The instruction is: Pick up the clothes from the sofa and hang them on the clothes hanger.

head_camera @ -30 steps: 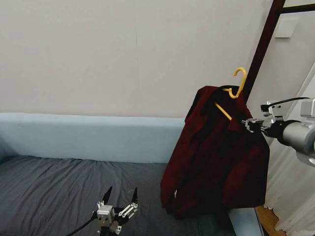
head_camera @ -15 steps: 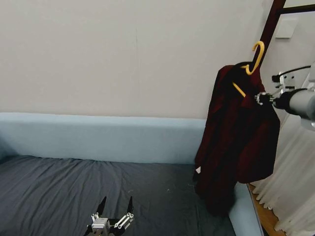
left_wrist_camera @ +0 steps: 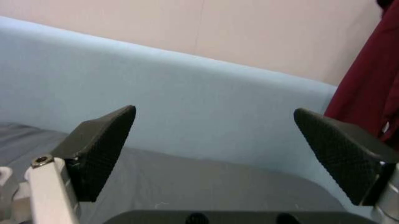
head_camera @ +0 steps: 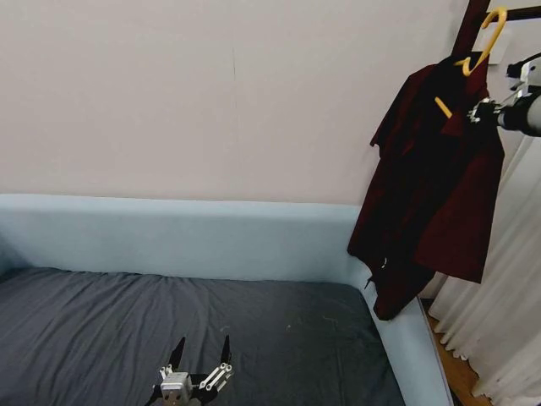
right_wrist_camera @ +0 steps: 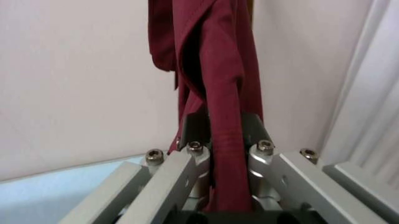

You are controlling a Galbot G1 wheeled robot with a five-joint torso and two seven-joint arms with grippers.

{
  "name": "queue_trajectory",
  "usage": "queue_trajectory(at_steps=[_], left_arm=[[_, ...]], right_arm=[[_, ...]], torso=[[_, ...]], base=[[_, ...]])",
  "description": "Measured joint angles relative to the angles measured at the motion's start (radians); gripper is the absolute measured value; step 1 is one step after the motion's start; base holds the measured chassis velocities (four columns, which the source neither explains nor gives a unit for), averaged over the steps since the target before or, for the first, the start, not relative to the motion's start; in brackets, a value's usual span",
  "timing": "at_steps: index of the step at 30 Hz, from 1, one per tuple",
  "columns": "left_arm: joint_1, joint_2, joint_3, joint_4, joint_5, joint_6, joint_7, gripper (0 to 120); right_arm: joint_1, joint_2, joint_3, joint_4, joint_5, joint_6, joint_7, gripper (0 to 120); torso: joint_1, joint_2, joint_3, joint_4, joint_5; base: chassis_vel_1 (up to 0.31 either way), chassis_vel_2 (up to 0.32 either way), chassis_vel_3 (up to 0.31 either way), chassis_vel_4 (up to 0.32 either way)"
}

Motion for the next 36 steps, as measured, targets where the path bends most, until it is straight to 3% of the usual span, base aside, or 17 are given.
queue_trajectory(at_steps=[6,12,15,16,20,27,36], left_arm=[[-0.010,-0.001,0.007,0.006,-0.001,0.006,-0.003,100],[-0.016,0.000,0.019,0.017,-0.001,0.010,-0.005,100],[-0.019,0.000,0.020,0.021,-0.003,0.010,-0.006,100],[-0.019,0.000,0.020,0.021,-0.003,0.010,-0.006,100],[-0.019,-0.002,0.010,0.020,-0.008,0.007,-0.011,100],[-0.007,-0.008,-0.001,0.020,-0.011,-0.015,-0.013,100],[-0.017,-0.007,-0.004,0.043,-0.028,-0.019,-0.014,100]], right_arm=[[0.013,-0.086,-0.012,0.034,0.042,0.000,0.042,4],[0.029,-0.112,-0.043,0.051,0.055,0.000,0.082,4],[0.168,-0.049,-0.188,-0.011,0.038,0.000,0.109,4],[0.168,-0.049,-0.188,-0.011,0.038,0.000,0.109,4],[0.369,0.088,-0.403,-0.186,-0.016,0.000,0.114,4],[0.422,0.220,-0.506,-0.421,-0.099,0.000,0.081,4],[0.454,0.277,-0.559,-0.581,-0.201,-0.001,0.006,4]], torso=[[0.000,0.000,0.000,-0.0005,0.0003],[0.000,0.000,0.000,-0.0006,0.0005],[0.000,0.000,0.000,-0.0001,0.0003],[0.000,0.000,0.000,-0.0001,0.0003],[0.000,0.000,0.000,0.0004,-0.0009],[0.000,0.000,0.000,-0.0002,0.0003],[0.000,0.000,0.000,-0.0004,0.0005]], base=[[0.000,0.000,0.000,0.000],[0.000,0.000,0.000,0.000],[0.000,0.000,0.000,0.000],[0.000,0.000,0.000,0.000],[0.000,0.000,0.000,0.000],[0.000,0.000,0.000,0.000],[0.000,0.000,0.000,0.000]])
